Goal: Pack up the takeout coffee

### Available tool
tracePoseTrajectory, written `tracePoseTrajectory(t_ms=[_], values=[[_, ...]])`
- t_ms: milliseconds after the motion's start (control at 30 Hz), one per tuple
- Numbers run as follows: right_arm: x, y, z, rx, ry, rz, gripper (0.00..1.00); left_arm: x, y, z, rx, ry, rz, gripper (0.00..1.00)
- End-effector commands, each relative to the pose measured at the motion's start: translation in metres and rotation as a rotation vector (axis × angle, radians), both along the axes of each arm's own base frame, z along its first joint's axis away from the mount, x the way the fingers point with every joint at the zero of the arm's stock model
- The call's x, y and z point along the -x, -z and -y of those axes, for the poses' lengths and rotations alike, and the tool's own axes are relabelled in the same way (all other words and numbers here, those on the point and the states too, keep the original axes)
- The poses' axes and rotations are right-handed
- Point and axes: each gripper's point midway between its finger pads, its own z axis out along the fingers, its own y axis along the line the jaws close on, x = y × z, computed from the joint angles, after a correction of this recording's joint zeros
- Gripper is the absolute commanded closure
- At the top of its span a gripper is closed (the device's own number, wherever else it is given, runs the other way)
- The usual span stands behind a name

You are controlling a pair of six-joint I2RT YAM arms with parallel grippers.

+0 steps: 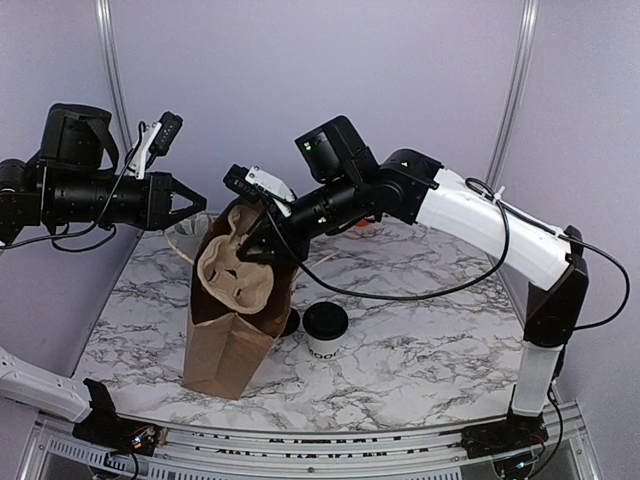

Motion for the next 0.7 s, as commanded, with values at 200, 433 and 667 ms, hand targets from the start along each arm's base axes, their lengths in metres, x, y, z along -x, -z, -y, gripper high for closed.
tracePoseTrajectory(t_ms=[200, 433, 667], values=[[-0.017, 0.012, 0.005, 0.093, 0.060, 0.130, 0.67, -0.003, -0.006, -0.007, 0.047, 0.020, 0.014, 1.00], [-0.015, 0.032, -0.003, 0.154, 0.075, 0.158, 0.67, -0.014, 0.006, -0.012, 0.077, 0.015, -0.028, 1.00], [-0.029, 0.046, -0.021, 0.209, 0.160, 0.162, 0.68, -0.029, 0.019, -0.024, 0.088, -0.031, -0.062, 1.00]])
